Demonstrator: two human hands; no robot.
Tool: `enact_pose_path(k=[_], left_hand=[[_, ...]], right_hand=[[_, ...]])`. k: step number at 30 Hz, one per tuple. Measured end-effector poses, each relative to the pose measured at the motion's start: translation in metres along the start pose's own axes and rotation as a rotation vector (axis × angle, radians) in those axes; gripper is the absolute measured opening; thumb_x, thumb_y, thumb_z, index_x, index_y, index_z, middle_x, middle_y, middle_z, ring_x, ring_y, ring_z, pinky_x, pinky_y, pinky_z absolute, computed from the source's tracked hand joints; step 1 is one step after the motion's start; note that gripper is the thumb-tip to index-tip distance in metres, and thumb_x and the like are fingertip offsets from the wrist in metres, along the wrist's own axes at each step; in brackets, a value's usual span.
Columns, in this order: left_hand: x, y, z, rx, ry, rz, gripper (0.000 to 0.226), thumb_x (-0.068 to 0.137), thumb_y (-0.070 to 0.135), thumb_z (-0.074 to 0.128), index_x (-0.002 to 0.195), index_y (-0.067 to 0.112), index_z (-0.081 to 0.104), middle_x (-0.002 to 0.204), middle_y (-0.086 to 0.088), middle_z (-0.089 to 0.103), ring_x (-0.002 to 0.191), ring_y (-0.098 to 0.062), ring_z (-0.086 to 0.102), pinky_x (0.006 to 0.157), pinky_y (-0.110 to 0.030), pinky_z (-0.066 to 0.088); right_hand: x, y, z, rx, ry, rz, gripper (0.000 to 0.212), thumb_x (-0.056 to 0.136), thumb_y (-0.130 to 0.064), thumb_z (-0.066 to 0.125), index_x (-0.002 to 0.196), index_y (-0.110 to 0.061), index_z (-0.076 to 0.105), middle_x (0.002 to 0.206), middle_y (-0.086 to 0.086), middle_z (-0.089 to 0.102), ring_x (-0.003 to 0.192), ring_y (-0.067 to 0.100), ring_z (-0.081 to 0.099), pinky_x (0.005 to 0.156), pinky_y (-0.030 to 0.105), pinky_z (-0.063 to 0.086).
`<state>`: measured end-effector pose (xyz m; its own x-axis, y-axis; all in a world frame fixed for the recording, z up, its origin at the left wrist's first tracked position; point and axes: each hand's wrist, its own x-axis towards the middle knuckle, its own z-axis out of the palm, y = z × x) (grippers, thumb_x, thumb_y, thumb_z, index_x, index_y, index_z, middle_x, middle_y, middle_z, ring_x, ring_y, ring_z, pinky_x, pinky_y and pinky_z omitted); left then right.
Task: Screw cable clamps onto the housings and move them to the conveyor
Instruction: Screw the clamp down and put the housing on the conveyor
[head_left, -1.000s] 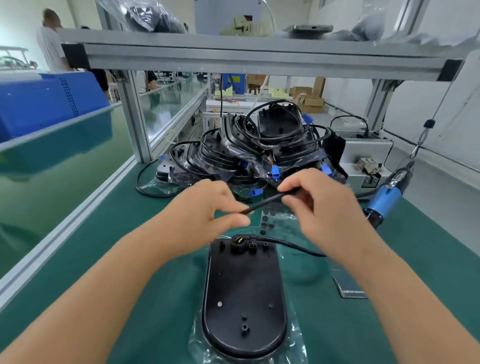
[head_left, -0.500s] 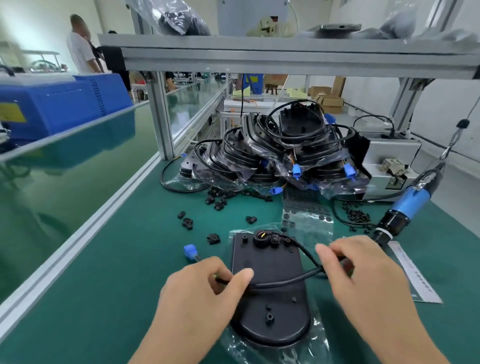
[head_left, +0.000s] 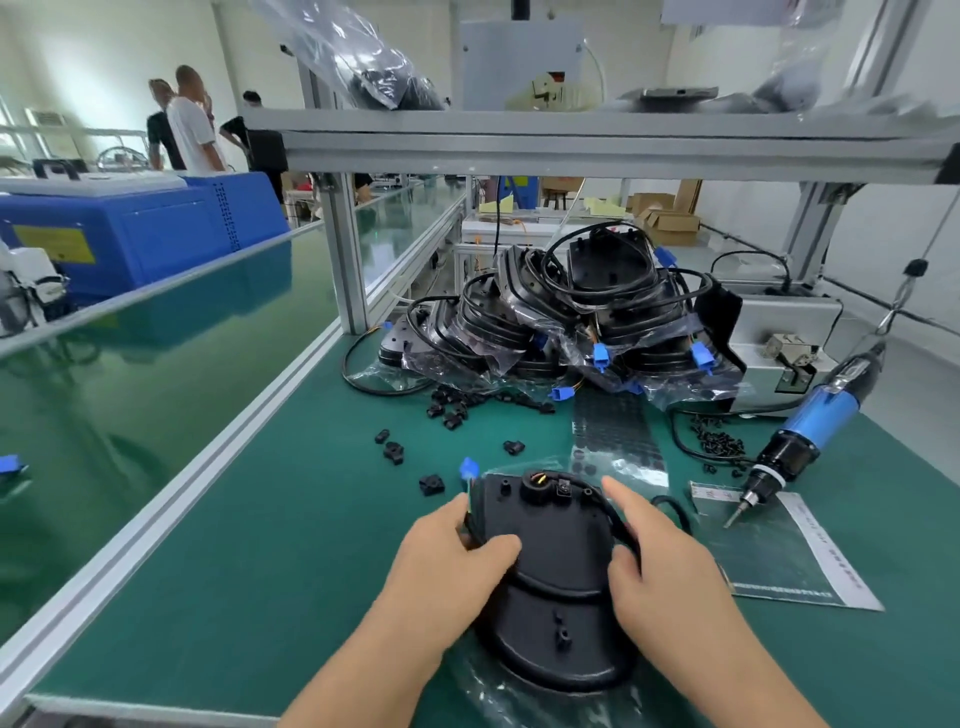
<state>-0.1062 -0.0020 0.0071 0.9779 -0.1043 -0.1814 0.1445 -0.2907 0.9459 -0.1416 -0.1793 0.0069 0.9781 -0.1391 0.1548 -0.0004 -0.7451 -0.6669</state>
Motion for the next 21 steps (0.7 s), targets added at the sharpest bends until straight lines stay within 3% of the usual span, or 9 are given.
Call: enact_pose_path(k=[1,3,6,9,13,15,18,21], left_hand=[[0.0,0.0,-0.001,-0.128,-0.031,-0.032,0.022,0.086,0.011,0.063,0.095,0.03,0.07,0.076,0.004,0.074,0.062,-0.012,0.065,0.061,-0.023,0.051],[0.002,-0.006,-0.006,-0.265,-0.035,-0.061,0.035,0.085,0.009,0.067,0.106,0.038,0.063,0.087,0.0,0.076,0.07,-0.016,0.065,0.065,-0.029,0.05],[0.003,-0.018,-0.021,-0.401,-0.013,-0.025,0.056,0.085,0.016,0.071,0.13,0.043,0.05,0.098,-0.001,0.074,0.077,-0.014,0.069,0.068,-0.033,0.051],[0.003,-0.021,-0.043,-0.515,0.026,0.088,0.062,0.081,0.02,0.074,0.133,0.045,0.051,0.096,0.0,0.068,0.083,-0.01,0.07,0.066,-0.025,0.055],[-0.003,-0.02,-0.088,-0.596,0.083,0.238,0.065,0.081,0.011,0.069,0.136,0.038,0.049,0.116,-0.001,0.071,0.105,-0.02,0.068,0.077,-0.027,0.057],[-0.011,-0.024,-0.118,-0.592,0.167,0.284,0.059,0.087,0.004,0.062,0.137,0.033,0.05,0.118,-0.004,0.07,0.107,-0.024,0.067,0.081,-0.031,0.057],[-0.029,-0.029,-0.169,-0.603,0.341,0.296,0.048,0.09,0.001,0.059,0.127,0.032,0.06,0.111,-0.01,0.072,0.103,-0.029,0.069,0.084,-0.038,0.057],[-0.044,-0.031,-0.215,-0.636,0.53,0.292,0.042,0.092,-0.002,0.056,0.104,0.034,0.07,0.101,-0.009,0.075,0.089,-0.025,0.072,0.07,-0.034,0.059]], right_hand=[[0.0,-0.002,0.002,0.011,0.023,-0.022,0.059,0.093,-0.004,0.044,0.146,-0.027,0.035,0.147,-0.011,0.041,0.121,0.004,0.045,0.087,-0.001,0.024],[0.001,-0.007,0.007,0.027,0.069,-0.067,0.059,0.091,0.001,0.046,0.144,-0.025,0.04,0.147,-0.013,0.039,0.13,-0.003,0.035,0.086,-0.013,0.01],[0.007,-0.019,0.016,0.036,0.104,-0.154,0.059,0.09,0.003,0.05,0.143,-0.024,0.042,0.144,-0.017,0.036,0.127,-0.01,0.025,0.09,-0.013,0.005],[0.016,-0.037,0.033,0.086,0.103,-0.213,0.058,0.092,0.0,0.052,0.144,-0.022,0.039,0.148,-0.014,0.034,0.129,-0.01,0.024,0.094,-0.011,0.006],[0.024,-0.077,0.066,0.145,-0.008,-0.323,0.061,0.097,-0.014,0.05,0.15,-0.027,0.024,0.153,-0.021,0.011,0.132,-0.014,0.012,0.094,-0.01,0.003],[0.027,-0.103,0.083,0.17,-0.088,-0.403,0.062,0.099,-0.023,0.047,0.151,-0.033,0.016,0.152,-0.027,0.001,0.131,-0.017,0.008,0.097,-0.006,0.005],[0.032,-0.145,0.109,0.148,-0.2,-0.54,0.063,0.099,-0.037,0.042,0.151,-0.039,0.007,0.151,-0.031,-0.008,0.13,-0.017,0.007,0.11,0.014,0.016],[0.039,-0.18,0.14,0.164,-0.277,-0.649,0.059,0.098,-0.044,0.041,0.15,-0.041,0.014,0.153,-0.031,-0.004,0.135,-0.014,0.009,0.11,0.02,0.02]])
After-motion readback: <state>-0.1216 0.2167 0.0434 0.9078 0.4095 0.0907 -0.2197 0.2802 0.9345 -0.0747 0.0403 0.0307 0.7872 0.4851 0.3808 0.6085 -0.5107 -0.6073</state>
